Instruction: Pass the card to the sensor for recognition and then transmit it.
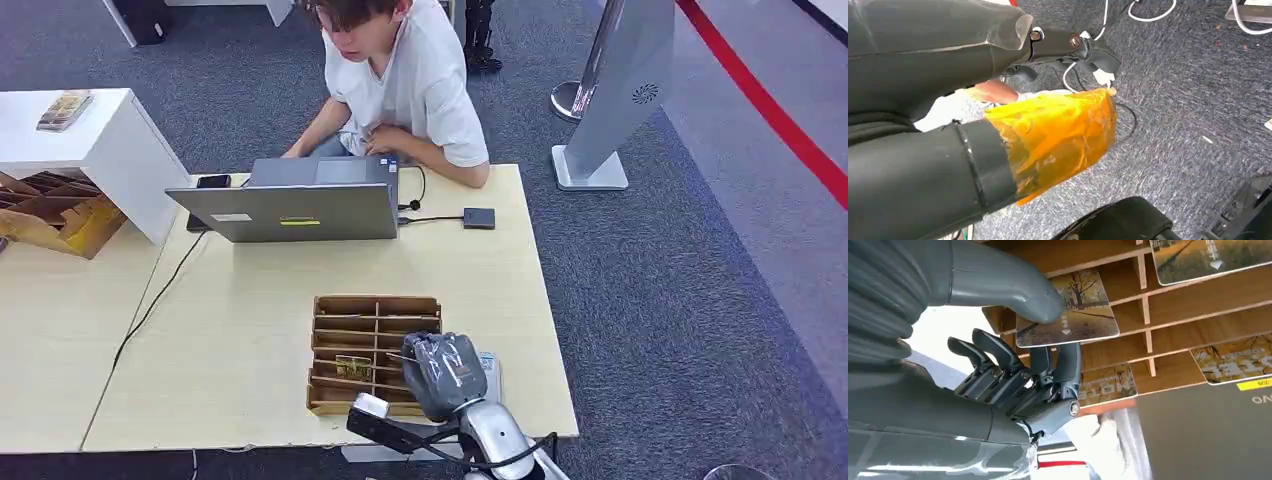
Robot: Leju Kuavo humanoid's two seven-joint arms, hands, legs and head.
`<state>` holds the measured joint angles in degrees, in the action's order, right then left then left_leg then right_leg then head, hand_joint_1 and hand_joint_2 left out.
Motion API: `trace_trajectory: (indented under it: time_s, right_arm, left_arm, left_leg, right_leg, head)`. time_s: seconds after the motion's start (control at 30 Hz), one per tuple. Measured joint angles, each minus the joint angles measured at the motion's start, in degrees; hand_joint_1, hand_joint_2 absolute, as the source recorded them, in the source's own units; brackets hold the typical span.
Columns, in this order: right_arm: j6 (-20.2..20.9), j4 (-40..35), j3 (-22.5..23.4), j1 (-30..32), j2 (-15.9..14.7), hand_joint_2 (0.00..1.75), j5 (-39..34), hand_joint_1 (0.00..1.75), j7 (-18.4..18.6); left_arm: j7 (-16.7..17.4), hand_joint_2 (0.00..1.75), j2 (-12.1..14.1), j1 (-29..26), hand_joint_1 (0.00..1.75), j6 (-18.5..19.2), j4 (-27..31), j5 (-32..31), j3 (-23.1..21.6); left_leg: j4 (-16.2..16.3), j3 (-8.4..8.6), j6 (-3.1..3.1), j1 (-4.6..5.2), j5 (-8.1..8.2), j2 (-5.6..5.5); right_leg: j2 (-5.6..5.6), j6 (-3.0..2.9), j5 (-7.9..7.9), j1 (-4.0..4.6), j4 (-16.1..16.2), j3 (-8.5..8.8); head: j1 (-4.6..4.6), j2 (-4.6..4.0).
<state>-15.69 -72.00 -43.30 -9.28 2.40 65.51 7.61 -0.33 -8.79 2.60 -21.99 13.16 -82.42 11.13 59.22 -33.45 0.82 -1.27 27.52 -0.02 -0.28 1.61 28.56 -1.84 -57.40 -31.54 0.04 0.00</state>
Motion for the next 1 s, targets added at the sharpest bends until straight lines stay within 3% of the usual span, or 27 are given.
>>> trace_trajectory:
  time_s: [0.1, 0.2, 1.0]
  right_arm:
    - [-0.4, 0.0, 0.3, 0.0, 0.0, 1.75, 0.2, 1.75, -0.1]
    - [-3.5, -1.3, 1.0, 0.7, 0.0, 1.75, 1.2, 1.75, -1.0]
    - [-7.1, -13.4, 3.0, 3.4, -0.3, 1.75, 2.9, 1.75, -2.2]
  left_arm:
    - [0.0, 0.00, 0.0, 0.1, 0.00, 0.0, 0.0, 0.2, -0.1]
    - [0.1, 0.00, 0.1, 0.3, 0.00, 0.0, 0.0, 1.1, -1.5]
    - [0.4, 0.00, 0.3, 0.3, 0.00, -0.3, 0.0, 3.1, -2.2]
  left_leg:
    - [0.0, 0.00, 0.00, 0.00, 0.00, 0.00]
    - [0.0, -0.01, 0.00, 0.00, 0.00, 0.00]
    - [0.0, -0.01, 0.00, 0.00, 0.00, 0.00]
  right_leg:
    - [0.00, 0.00, 0.00, 0.00, 0.0, 0.00]
    - [0.00, 0.00, 0.00, 0.00, 0.0, -0.01]
    - [0.00, 0.00, 0.00, 0.00, 0.0, -0.01]
  head:
    - [0.00, 0.00]
    - [0.00, 0.00]
    - [0.00, 0.00]
